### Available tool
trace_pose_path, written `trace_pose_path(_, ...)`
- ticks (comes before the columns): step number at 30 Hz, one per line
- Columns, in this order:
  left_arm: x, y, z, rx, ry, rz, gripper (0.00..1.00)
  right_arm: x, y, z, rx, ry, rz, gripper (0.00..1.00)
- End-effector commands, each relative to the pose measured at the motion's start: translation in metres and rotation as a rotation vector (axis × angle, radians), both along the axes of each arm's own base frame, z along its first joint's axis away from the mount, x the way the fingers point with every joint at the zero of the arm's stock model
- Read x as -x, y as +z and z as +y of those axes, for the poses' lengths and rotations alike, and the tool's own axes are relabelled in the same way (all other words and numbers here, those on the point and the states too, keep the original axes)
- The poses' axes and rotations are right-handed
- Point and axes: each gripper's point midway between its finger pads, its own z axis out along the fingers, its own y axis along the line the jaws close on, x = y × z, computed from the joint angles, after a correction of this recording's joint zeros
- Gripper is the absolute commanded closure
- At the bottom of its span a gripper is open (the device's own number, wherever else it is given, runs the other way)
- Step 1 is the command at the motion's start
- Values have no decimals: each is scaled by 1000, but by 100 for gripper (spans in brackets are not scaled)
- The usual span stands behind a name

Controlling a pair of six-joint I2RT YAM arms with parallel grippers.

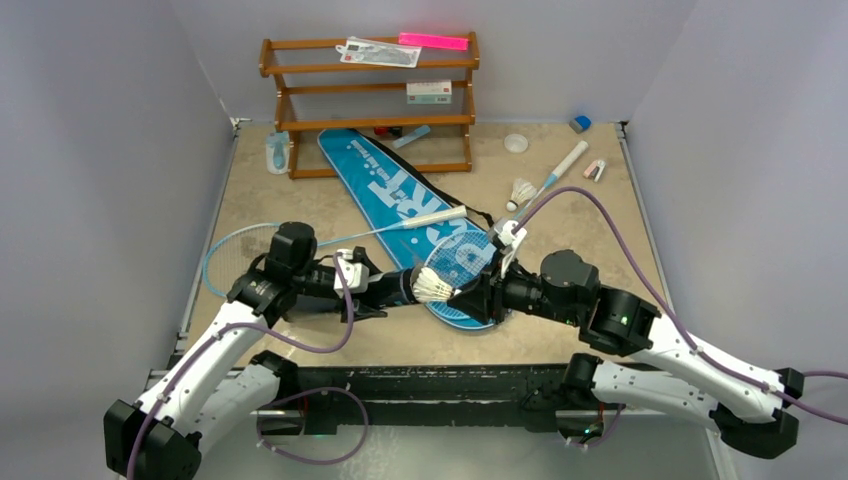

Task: Pack up the badminton gear
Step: Place the shuttlecock at the shuttle tube.

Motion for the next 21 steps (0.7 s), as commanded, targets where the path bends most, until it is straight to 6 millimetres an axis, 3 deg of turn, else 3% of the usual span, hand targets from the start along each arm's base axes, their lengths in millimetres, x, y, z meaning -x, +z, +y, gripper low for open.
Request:
trace_pose_path(1, 4, 3, -1, 14, -44, -20, 73, 2, 25, 5, -37, 29, -21, 78)
trace_pose_path(8, 5, 3, 0, 11, -48, -27, 73, 3, 22, 8, -4, 45, -2, 84)
trace_pose_path(21, 4, 6, 0, 18, -47, -47, 74, 9, 6, 3, 51, 53, 47, 87)
